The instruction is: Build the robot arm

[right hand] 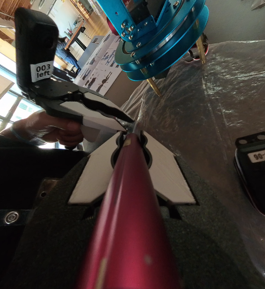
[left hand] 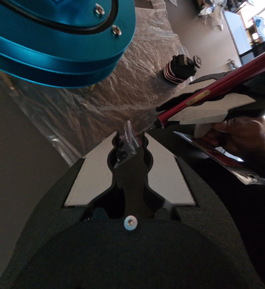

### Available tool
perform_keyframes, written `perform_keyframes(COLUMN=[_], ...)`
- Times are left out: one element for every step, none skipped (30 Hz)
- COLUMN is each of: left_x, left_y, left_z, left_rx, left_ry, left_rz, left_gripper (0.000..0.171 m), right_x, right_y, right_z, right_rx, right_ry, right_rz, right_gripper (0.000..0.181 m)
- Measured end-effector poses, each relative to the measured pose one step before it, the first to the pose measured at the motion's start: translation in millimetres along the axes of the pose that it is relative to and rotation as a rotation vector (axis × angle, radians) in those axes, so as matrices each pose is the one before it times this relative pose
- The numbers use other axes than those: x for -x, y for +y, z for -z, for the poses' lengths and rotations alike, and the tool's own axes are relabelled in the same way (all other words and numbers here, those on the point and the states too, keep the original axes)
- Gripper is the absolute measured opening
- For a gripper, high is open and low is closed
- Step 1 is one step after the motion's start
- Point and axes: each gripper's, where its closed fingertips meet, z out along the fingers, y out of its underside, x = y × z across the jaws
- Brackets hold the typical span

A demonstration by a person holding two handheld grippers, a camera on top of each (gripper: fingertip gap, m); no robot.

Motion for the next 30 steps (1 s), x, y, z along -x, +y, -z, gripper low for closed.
perform_keyframes(left_x=[3.19,2.02,1.10,0.83,-1.42,-4.92,-5.73,-5.05,-6.14,-5.32,-1.50,2.23,3.32,2.30,0.20,0.13,0.16,0.31,0.67,0.69,0.69,0.36,0.67,1.17,0.65,0.38,0.24,0.14,-0.10,0.29], left_y=[-1.53,-1.89,0.11,1.47,1.73,1.30,0.49,-0.02,0.60,1.92,2.63,2.93,2.94,2.11,-0.15,-0.49,-0.28,0.08,0.00,-0.38,-0.26,-0.22,-0.26,-0.13,-0.34,-0.30,-0.41,-0.62,-0.62,-0.55], left_z=[5.51,6.05,5.09,3.68,2.48,1.38,0.15,-1.07,-2.23,-3.57,-4.65,-4.69,-4.29,-3.12,-1.37,-0.25,-0.17,-0.03,-0.01,-0.20,-0.24,-0.15,-0.10,-0.05,-0.15,-0.20,-0.21,-0.39,-0.42,-0.32], left_rx=[-0.00789,-0.01252,0.00040,0.01117,0.01183,0.00896,0.00563,0.00284,0.00737,0.01484,0.01701,0.01604,0.01755,0.01313,-0.00120,-0.00174,0.00059,0.00240,0.00213,0.00047,-0.00018,0.00052,0.00059,0.00020,-0.00127,-0.00142,-0.00069,-0.00160,-0.00127,-0.00006], left_ry=[-0.0354,-0.0320,-0.0268,-0.0261,-0.0142,0.0053,0.0108,0.0073,0.0184,0.0179,-0.0019,-0.0200,-0.0215,-0.0134,-0.0003,0.0008,0.0018,0.0002,-0.0006,0.0001,0.0016,0.0045,0.0032,0.0005,0.0037,0.0062,0.0065,0.0060,0.0064,0.0028], left_rz=[-0.0082,-0.0194,-0.0224,-0.0203,-0.0190,-0.0136,-0.0017,0.0100,0.0141,0.0136,0.0075,0.0038,0.0055,0.0058,0.0057,0.0083,0.0055,0.0015,-0.0001,0.0021,0.0057,0.0066,0.0065,0.0065,0.0077,0.0105,0.0100,0.0104,0.0120,0.0117], left_gripper=[0.030,0.031,0.030,0.030,0.028,0.026,0.023,0.019,0.017,0.017,0.018,0.019,0.021,0.022,0.021,0.021,0.021,0.020,0.019,0.018,0.017,0.015,0.014,0.012,0.011,0.010,0.009,0.008,0.007,0.006], right_x=[-0.23,-0.36,-0.35,-0.26,-0.81,-0.73,-0.06,-0.16,-0.49,-0.26,-0.10,-0.26,-0.36,-0.36,-0.19,-0.13,-0.08,0.05,0.29,-0.03,0.08,0.31,0.03,0.02,0.57,1.41,0.38,-0.14,-0.17,0.14], right_y=[-0.34,-0.34,0.32,0.37,0.21,-0.17,-0.24,0.17,0.36,0.49,0.15,0.07,-0.07,0.00,-0.07,-0.21,0.11,-0.01,-0.03,-0.07,-0.41,-0.53,-0.19,-0.06,-0.26,0.11,0.45,0.08,-0.17,0.16], right_z=[0.11,-0.04,-0.39,-0.53,-0.46,-0.36,-0.26,-0.30,-0.27,-0.27,-0.11,0.03,-0.04,0.08,-0.05,-0.04,-0.13,-0.20,-0.22,-0.34,-0.20,-0.09,-0.11,-0.07,0.01,-0.12,-0.38,-0.27,-0.05,0.07], right_rx=[-0.0009,-0.0013,0.0026,0.0029,0.0029,0.0006,0.0005,0.0024,0.0032,0.0027,0.0013,0.0003,-0.0002,0.0003,-0.0002,0.0004,0.0016,0.0012,0.0010,0.0023,0.0002,-0.0006,0.0015,0.0016,-0.0003,0.0014,0.0033,0.0018,-0.0009,0.0006], right_ry=[-0.0044,-0.0028,-0.0044,-0.0047,-0.0005,0.0009,-0.0024,-0.0012,0.0010,-0.0010,-0.0028,-0.0018,-0.0014,-0.0017,-0.0020,-0.0027,-0.0028,-0.0030,-0.0040,-0.0016,-0.0020,-0.0043,-0.0037,-0.0047,-0.0086,-0.0134,-0.0057,0.0003,0.0026,-0.0010], right_rz=[-0.0025,-0.0040,-0.0073,-0.0065,-0.0053,-0.0033,-0.0011,-0.0005,-0.0011,-0.0023,-0.0030,-0.0034,-0.0036,-0.0037,-0.0024,-0.0026,-0.0019,-0.0015,-0.0005,0.0000,0.0006,0.0002,-0.0013,-0.0041,-0.0049,-0.0054,-0.0043,-0.0001,0.0006,0.0009], right_gripper=[0.021,0.021,0.021,0.021,0.021,0.021,0.021,0.022,0.022,0.023,0.022,0.022,0.022,0.022,0.022,0.021,0.022,0.022,0.022,0.022,0.022,0.021,0.021,0.021,0.022,0.022,0.021,0.022,0.022,0.022])
